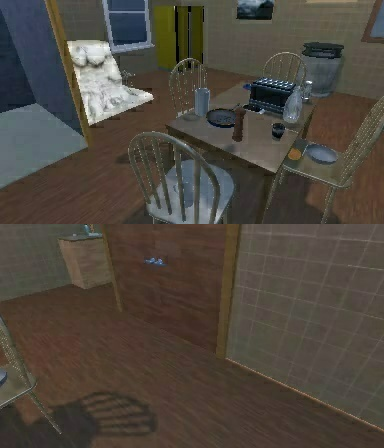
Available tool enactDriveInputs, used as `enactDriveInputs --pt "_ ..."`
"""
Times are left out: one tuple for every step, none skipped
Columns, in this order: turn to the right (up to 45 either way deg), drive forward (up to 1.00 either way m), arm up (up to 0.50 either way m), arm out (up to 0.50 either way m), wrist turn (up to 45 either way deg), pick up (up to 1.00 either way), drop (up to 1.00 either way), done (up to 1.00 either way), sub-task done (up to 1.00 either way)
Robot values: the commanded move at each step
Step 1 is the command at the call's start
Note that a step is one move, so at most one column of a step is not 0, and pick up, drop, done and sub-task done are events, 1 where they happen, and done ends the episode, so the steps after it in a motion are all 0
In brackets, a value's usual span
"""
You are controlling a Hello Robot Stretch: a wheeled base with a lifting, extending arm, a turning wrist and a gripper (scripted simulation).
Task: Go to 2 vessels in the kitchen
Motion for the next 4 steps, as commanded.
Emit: enactDriveInputs --pt "45.0 0.00 0.00 0.00 0.0 0.00 0.00 0.00 0.00" --pt "30.0 0.00 0.00 0.00 0.0 0.00 0.00 0.00 0.00" --pt "0.0 0.45 0.00 0.00 0.0 0.00 0.00 0.00 0.00" --pt "-45.0 0.00 0.00 0.00 0.0 0.00 0.00 0.00 0.00"
